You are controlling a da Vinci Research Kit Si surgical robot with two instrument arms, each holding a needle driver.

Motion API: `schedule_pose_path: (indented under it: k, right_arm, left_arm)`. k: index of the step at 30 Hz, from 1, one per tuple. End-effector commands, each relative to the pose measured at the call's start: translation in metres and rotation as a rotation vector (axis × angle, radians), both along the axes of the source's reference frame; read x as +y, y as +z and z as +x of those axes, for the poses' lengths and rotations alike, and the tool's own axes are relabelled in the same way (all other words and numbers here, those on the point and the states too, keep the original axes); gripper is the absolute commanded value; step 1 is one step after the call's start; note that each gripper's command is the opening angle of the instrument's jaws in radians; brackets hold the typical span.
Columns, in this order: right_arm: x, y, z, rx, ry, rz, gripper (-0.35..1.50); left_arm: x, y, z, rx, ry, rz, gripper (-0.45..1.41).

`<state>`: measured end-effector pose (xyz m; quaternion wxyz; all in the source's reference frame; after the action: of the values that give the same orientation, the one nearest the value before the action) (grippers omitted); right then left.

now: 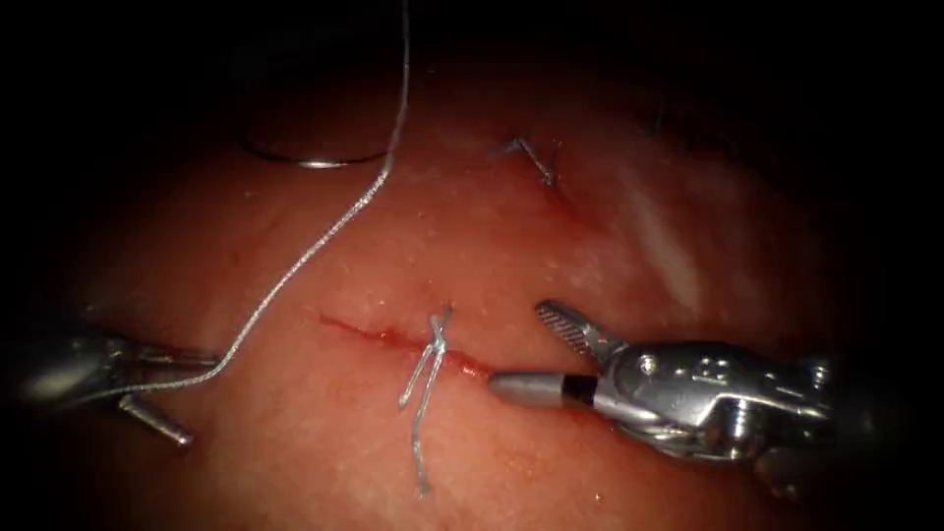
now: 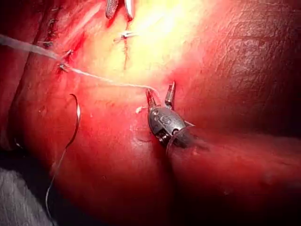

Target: Wound Closure

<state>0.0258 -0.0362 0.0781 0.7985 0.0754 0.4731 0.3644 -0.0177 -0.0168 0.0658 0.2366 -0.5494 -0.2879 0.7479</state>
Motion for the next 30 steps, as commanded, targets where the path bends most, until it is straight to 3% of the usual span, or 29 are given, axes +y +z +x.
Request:
schedule_pose_path:
  k: [1, 9, 15, 24, 30]
  right_arm:
    - [-0.0002, 0.0004, 0.0006, 0.002, 0.001, 0.0, 1.42]
    - [-0.0004, 0.0004, 0.0005, 0.002, 0.0, -0.001, 1.43]
    - [-0.0006, 0.0001, 0.0004, 0.003, -0.002, 0.0, 1.43]
    - [-0.0006, 0.0, 0.0003, 0.003, -0.002, 0.0, 1.43]
    - [-0.0006, 0.0, 0.0003, 0.003, -0.002, 0.001, 1.43]
  left_arm:
    - [-0.0005, 0.0001, -0.0007, -0.022, 0.005, 0.004, 0.22]
    - [-0.0022, -0.0043, -0.0061, -0.176, 0.013, 0.037, 0.12]
    - [-0.0009, -0.0057, -0.0098, -0.221, 0.013, 0.048, 0.12]
    - [0.0021, -0.0026, -0.0129, -0.155, -0.083, -0.05, 0.16]
    - [0.0023, 0.0009, -0.0137, -0.07, -0.043, -0.101, 0.16]
